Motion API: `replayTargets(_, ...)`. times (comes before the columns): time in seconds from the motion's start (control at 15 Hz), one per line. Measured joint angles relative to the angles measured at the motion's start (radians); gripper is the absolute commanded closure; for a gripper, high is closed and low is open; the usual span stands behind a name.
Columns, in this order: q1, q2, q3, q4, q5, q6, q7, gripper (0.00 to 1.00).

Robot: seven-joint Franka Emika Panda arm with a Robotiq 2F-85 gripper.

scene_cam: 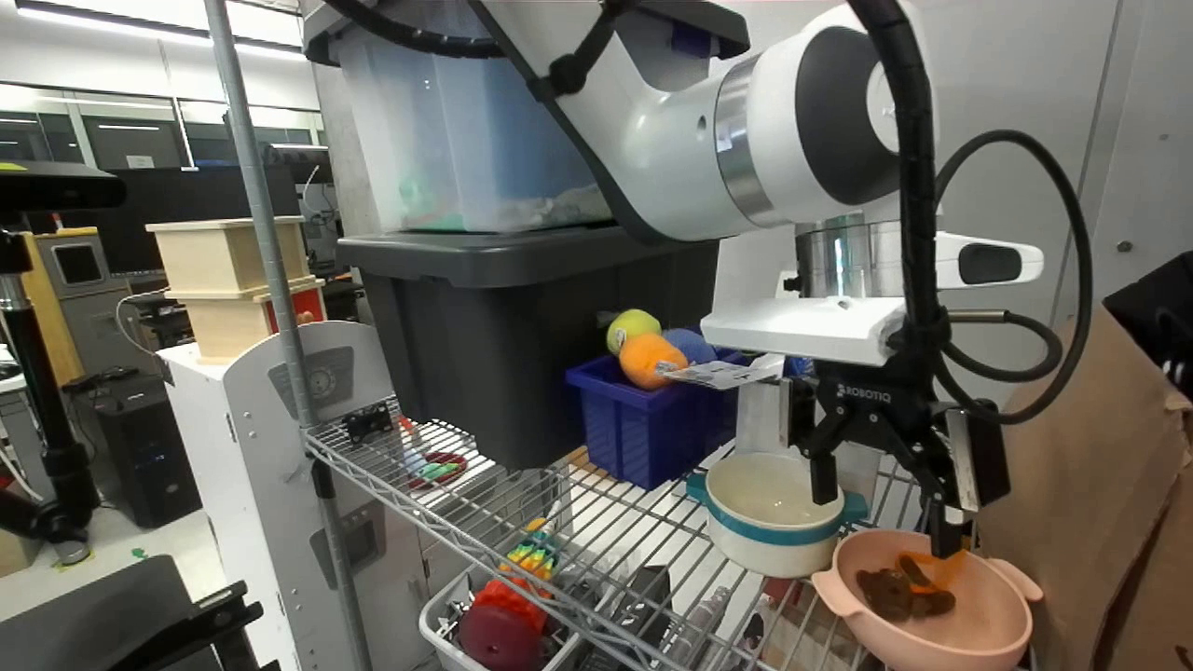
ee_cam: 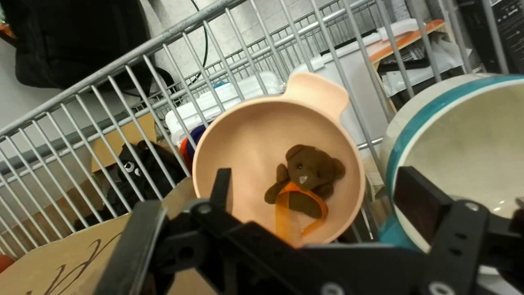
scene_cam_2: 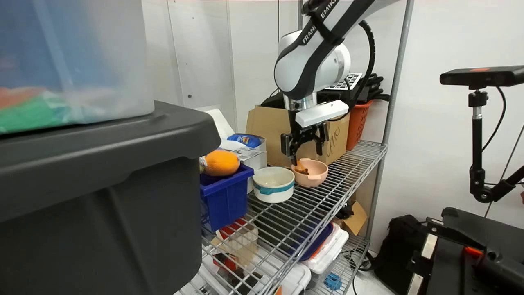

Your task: Transfer the bear plushie from the pink bowl to the cream bowl

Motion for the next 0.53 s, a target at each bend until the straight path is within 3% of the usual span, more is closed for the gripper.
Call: replayTargets(0.53,-0.036,0.086,-0.014,0.102,0.004,-0.023,0.001,0.0)
